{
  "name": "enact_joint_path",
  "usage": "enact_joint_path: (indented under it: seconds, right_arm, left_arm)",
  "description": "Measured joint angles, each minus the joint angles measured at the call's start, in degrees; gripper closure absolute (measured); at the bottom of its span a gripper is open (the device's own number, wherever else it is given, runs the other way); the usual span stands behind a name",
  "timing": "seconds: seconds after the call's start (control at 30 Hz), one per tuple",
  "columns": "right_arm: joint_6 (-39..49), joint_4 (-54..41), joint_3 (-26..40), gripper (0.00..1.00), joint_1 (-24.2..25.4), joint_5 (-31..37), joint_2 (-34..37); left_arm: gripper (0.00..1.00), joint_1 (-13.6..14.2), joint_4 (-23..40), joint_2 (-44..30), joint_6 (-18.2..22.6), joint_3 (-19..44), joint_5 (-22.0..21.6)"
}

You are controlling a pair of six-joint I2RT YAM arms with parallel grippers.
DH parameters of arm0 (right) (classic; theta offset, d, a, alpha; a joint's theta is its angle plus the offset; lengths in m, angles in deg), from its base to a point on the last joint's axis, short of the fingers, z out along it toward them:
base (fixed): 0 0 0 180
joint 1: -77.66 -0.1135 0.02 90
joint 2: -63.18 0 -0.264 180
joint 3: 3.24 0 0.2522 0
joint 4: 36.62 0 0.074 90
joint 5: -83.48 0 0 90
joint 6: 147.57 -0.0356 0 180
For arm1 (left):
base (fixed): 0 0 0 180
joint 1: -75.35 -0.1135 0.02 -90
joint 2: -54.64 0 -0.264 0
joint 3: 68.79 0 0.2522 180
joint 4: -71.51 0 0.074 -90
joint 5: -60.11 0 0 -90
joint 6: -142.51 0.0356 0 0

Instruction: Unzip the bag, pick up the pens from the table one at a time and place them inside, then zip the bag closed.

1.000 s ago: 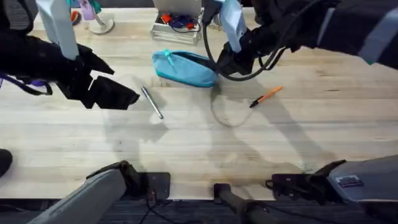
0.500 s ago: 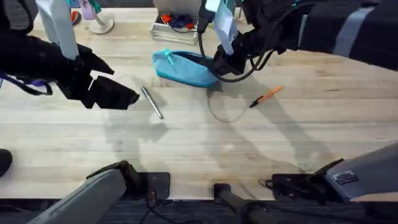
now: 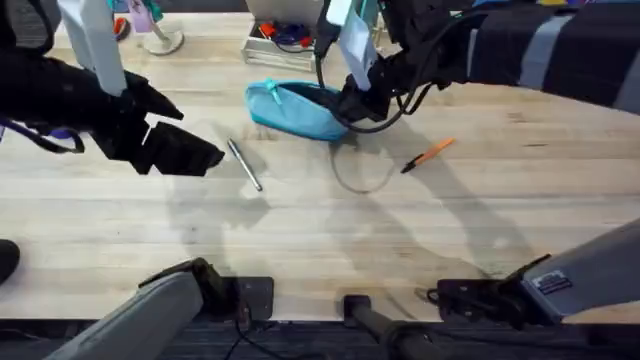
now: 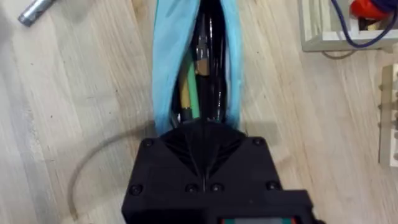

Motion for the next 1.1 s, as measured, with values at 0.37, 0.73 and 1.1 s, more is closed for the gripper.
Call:
enact_joint_path:
  seconds: [0.37,0.73,1.1]
  right_arm:
    - [0.0,0.0,0.0,0.971,0.0,0.01,0.01]
    - [0.37,-0.04,0.0,0.012,0.0,-0.03,0.01]
    - [0.39,-0.02,0.0,0.004,0.0,-0.14,0.01]
  left_arm:
    - [0.005,0.0,-0.19,0.0,0.0,0.0,0.0]
    - [0.006,0.0,-0.22,0.0,0.0,0.0,0.0]
    - [0.006,0.0,-0.21,0.0,0.0,0.0,0.0]
